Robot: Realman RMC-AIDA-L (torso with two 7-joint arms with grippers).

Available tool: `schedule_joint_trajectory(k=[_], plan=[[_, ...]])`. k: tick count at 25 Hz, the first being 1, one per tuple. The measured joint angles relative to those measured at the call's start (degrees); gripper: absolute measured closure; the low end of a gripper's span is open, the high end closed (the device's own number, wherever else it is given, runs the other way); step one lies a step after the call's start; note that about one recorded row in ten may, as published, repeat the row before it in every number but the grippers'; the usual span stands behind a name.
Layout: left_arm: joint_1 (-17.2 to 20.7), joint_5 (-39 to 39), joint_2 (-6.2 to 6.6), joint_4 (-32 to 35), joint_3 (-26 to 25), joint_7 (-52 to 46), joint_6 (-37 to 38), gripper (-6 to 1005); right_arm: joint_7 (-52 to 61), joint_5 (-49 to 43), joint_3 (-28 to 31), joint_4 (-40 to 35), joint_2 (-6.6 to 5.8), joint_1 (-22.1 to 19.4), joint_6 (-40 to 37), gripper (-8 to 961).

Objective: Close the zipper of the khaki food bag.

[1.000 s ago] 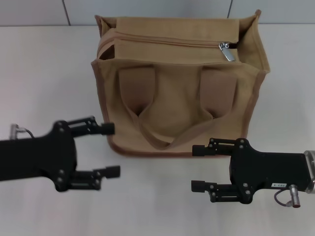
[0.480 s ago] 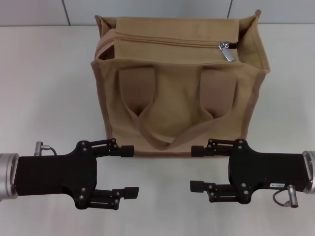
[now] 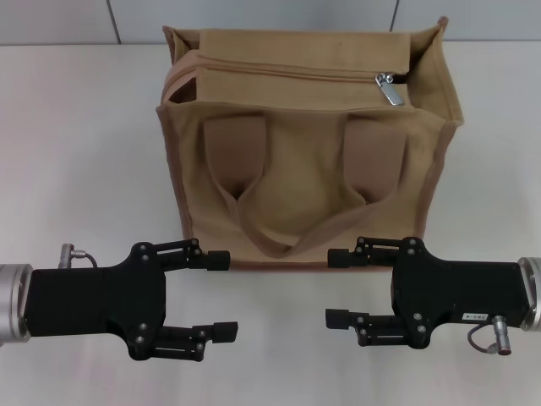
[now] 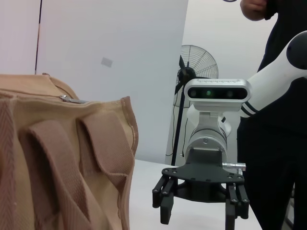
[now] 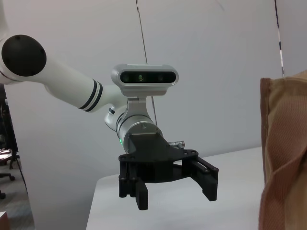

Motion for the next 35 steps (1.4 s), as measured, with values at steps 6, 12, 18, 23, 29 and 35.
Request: schedule_joint_trajectory(k=[6, 12, 18, 23, 29, 35], plan=[[0.0, 0.0, 0.09, 0.0, 0.0, 0.0, 0.0, 184, 0.0, 0.0, 0.0, -0.07, 0.0, 0.02, 0.03, 243], [0.0, 0.0, 0.09, 0.0, 0.0, 0.0, 0.0, 185, 0.0, 0.0, 0.0, -0.11, 0.0, 0.02, 0.09, 243], [-0.16, -0.01, 0.15, 0.0, 0.0, -0.01, 0.0, 185, 0.0, 0.0, 0.0, -0.11, 0.0, 0.02, 0.34, 244], [-0.35, -0.01, 0.17, 0.02, 0.0, 0.0, 0.0, 185, 0.0, 0.01, 0.0, 0.0, 0.0, 0.03, 0.45, 244], [-0.63, -0.01, 0.17, 0.05, 0.0, 0.0, 0.0, 186, 0.0, 0.01, 0.0, 0.03, 0.0, 0.02, 0.73, 243], [-0.92, 0.0, 0.17, 0.0, 0.0, 0.0, 0.0, 186, 0.0, 0.01, 0.0, -0.04, 0.0, 0.08, 0.8, 243]])
